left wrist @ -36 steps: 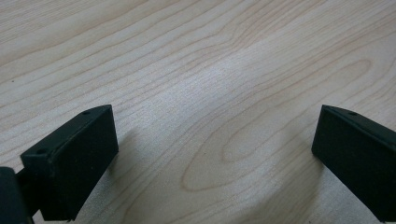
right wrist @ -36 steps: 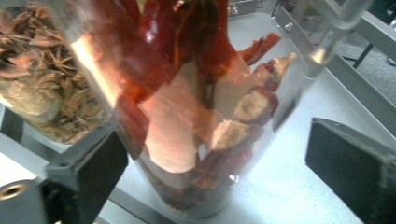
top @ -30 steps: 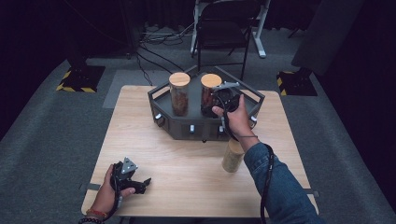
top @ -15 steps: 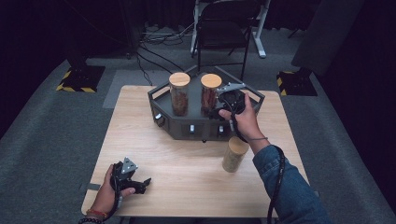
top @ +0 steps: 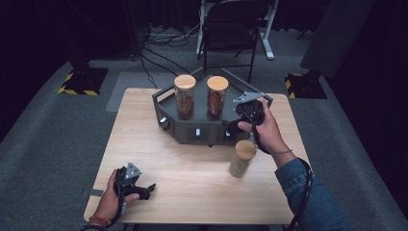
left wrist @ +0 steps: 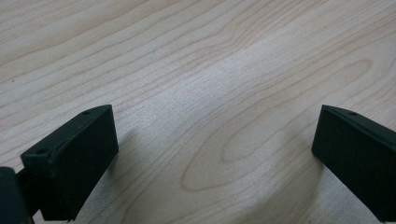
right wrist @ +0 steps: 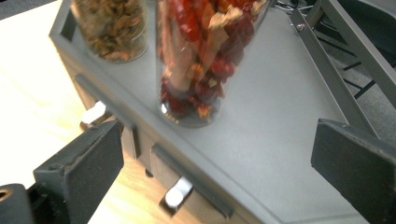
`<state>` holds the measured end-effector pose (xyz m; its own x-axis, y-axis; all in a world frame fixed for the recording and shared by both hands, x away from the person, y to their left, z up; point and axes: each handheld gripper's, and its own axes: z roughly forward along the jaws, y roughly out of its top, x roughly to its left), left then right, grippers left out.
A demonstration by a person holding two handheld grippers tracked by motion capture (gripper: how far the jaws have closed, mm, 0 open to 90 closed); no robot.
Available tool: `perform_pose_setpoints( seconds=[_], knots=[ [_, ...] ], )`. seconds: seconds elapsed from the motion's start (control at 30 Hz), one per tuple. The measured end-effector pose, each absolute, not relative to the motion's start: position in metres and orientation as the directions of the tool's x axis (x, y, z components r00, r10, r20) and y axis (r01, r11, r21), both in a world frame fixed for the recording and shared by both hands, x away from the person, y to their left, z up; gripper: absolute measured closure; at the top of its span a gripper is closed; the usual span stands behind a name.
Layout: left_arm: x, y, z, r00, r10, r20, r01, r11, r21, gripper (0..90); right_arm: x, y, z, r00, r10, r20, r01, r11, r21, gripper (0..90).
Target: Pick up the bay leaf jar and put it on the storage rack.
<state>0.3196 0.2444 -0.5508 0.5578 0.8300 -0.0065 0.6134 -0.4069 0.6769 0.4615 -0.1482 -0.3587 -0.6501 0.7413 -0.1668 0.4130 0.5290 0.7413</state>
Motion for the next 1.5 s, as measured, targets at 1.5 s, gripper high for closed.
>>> perform_pose_setpoints(
  seconds=[1.5],
  knots=[
    [0.319,0.244,-0.551,0.556,0.831,-0.006,0.614,-0.406,0.677,0.3,0.34,-0.218,-0.414,-0.691,0.655,-0.306,0.26,0.62,0.74,2.1]
  ],
)
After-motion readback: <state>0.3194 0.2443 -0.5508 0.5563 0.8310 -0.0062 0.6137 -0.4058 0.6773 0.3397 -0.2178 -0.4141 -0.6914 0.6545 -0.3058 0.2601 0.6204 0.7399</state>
